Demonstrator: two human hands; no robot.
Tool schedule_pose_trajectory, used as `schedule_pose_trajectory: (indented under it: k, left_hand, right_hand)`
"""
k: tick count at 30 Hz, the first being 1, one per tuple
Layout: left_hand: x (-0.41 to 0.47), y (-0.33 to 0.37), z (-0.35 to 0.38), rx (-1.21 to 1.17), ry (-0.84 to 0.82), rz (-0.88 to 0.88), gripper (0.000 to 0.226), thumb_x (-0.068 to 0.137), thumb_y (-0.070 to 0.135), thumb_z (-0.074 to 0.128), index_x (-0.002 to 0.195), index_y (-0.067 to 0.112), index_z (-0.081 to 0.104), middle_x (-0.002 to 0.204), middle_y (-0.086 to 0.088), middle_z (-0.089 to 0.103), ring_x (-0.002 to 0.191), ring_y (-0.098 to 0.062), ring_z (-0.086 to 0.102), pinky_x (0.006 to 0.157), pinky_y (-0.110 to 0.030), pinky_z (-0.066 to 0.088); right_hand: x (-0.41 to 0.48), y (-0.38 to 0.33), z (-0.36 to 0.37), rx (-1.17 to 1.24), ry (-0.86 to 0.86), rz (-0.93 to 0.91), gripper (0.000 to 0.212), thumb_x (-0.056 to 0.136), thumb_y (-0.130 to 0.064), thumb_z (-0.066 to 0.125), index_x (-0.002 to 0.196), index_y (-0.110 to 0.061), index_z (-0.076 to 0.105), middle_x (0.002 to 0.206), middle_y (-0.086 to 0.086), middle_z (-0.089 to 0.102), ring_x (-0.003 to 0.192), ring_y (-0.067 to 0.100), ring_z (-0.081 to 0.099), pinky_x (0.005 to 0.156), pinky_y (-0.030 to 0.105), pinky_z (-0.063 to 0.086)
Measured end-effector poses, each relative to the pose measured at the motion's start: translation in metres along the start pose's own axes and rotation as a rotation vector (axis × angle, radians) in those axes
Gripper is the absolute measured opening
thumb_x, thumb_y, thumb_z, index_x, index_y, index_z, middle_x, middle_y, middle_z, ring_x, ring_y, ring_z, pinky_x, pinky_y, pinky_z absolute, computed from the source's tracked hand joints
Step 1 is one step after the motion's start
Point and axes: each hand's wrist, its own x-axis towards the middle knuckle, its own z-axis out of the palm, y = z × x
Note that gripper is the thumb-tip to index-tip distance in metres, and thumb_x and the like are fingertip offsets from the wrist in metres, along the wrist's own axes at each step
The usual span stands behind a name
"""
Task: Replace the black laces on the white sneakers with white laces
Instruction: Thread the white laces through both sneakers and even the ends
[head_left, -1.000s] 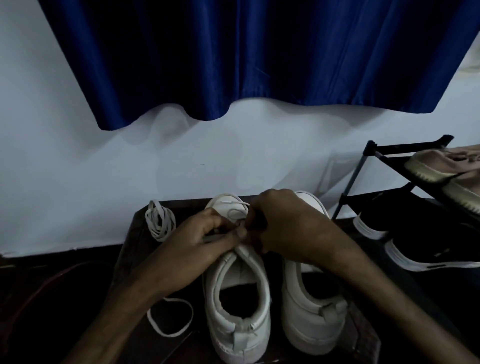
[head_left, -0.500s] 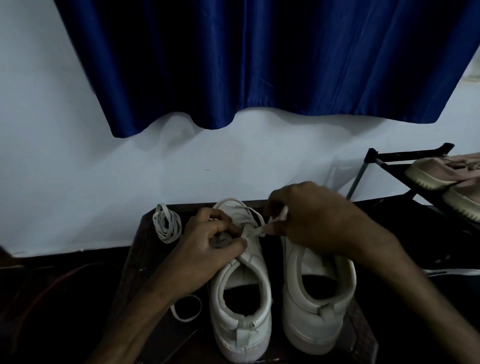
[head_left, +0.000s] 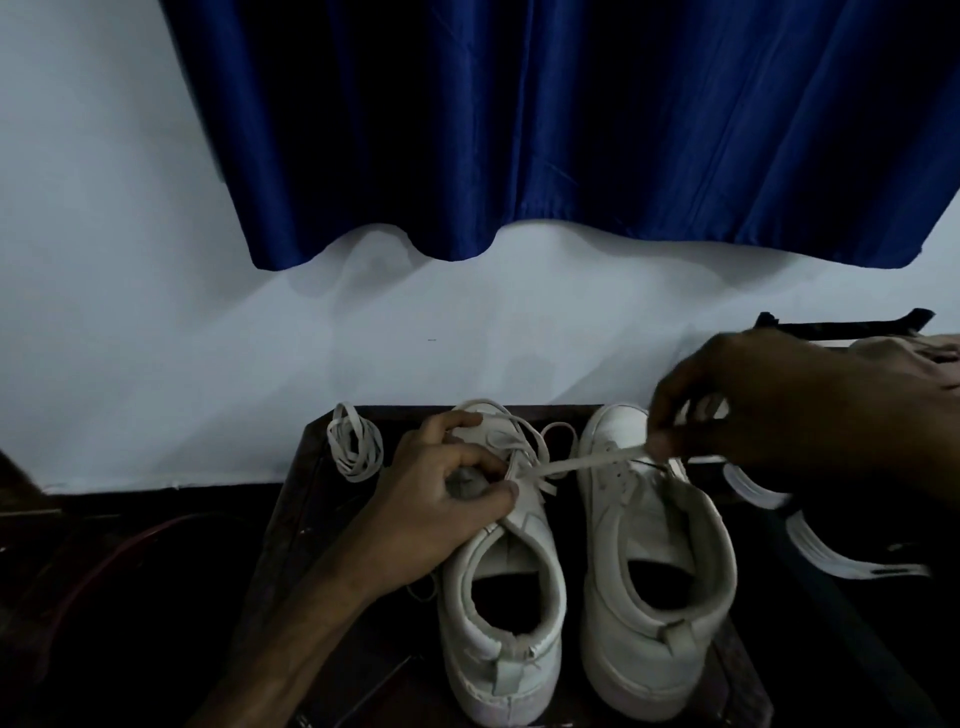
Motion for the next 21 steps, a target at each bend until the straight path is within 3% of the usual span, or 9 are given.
schedule_pose_trajectory:
  k: [2,5,9,11,13,16,19,21]
  left_hand:
    - [-0.001,0.001,0.0,-0.002,0.012,-0.011,0.027,0.058,0.065,0.062,0.075,0.046,0.07,0.13,0.034,0.043,0.128,0.006,0.04,0.099,-0.014,0.034]
    - [-0.002,0.003,0.0,-0.002,0.004,-0.026,0.031,0.056,0.066,0.06,0.076,0.044,0.071,0.133,0.035,0.041,0.127,0.009,0.038,0.097,-0.009,0.032]
    - [-0.002,0.004,0.001,0.006,-0.001,-0.021,0.034,0.057,0.066,0.059,0.085,0.052,0.068,0.134,0.036,0.038,0.127,0.011,0.037,0.097,-0.009,0.032]
    - [-0.002,0.004,0.002,0.015,0.007,-0.016,0.031,0.057,0.067,0.059,0.084,0.056,0.066,0.134,0.036,0.039,0.128,0.01,0.038,0.102,-0.016,0.035]
    - [0.0,0.004,0.002,0.039,0.005,-0.001,0.027,0.058,0.068,0.059,0.083,0.059,0.065,0.135,0.035,0.04,0.128,0.007,0.038,0.107,-0.024,0.036]
    - [-0.001,0.001,0.002,0.07,0.009,0.002,0.026,0.059,0.068,0.058,0.083,0.059,0.064,0.135,0.036,0.039,0.128,0.006,0.038,0.111,-0.033,0.036]
    - [-0.003,-0.002,0.003,0.054,0.068,0.002,0.034,0.06,0.067,0.059,0.089,0.051,0.065,0.134,0.032,0.042,0.131,0.005,0.038,0.111,-0.039,0.036]
    - [-0.004,-0.002,0.004,0.072,0.11,0.028,0.039,0.063,0.067,0.059,0.093,0.043,0.067,0.135,0.027,0.044,0.133,0.002,0.039,0.11,-0.04,0.037]
  right_hand:
    - [0.01,-0.012,0.018,0.009,-0.018,-0.027,0.013,0.079,-0.052,0.072,0.087,-0.042,0.07,0.094,-0.023,0.066,0.088,-0.003,0.06,0.085,0.028,0.052]
    - [0.031,-0.032,0.048,0.064,0.062,-0.099,0.024,0.081,-0.055,0.07,0.091,-0.033,0.07,0.091,-0.015,0.068,0.086,0.005,0.063,0.08,0.032,0.054]
    - [0.044,-0.041,0.071,-0.043,0.152,-0.139,0.011,0.085,-0.041,0.069,0.088,-0.031,0.068,0.094,-0.003,0.068,0.09,0.019,0.065,0.078,0.032,0.05]
    - [0.033,-0.036,0.054,-0.078,0.112,-0.162,0.013,0.086,-0.038,0.068,0.077,-0.032,0.061,0.091,-0.006,0.067,0.09,0.017,0.065,0.08,0.032,0.05]
    - [0.011,-0.021,0.021,-0.021,0.017,-0.161,0.014,0.082,-0.044,0.069,0.075,-0.033,0.064,0.085,-0.015,0.069,0.084,0.003,0.064,0.08,0.029,0.051]
    - [-0.013,-0.002,-0.012,0.021,-0.05,-0.118,0.011,0.072,-0.057,0.068,0.081,-0.051,0.067,0.081,-0.032,0.067,0.083,-0.01,0.062,0.076,0.021,0.048]
    - [0.006,-0.008,0.009,-0.05,-0.067,-0.069,0.026,0.071,-0.068,0.064,0.088,-0.048,0.066,0.087,-0.027,0.066,0.084,-0.006,0.061,0.083,0.028,0.052]
    - [0.025,-0.02,0.036,-0.013,0.039,-0.113,0.025,0.079,-0.06,0.067,0.092,-0.039,0.066,0.091,-0.019,0.067,0.086,0.001,0.062,0.082,0.033,0.054]
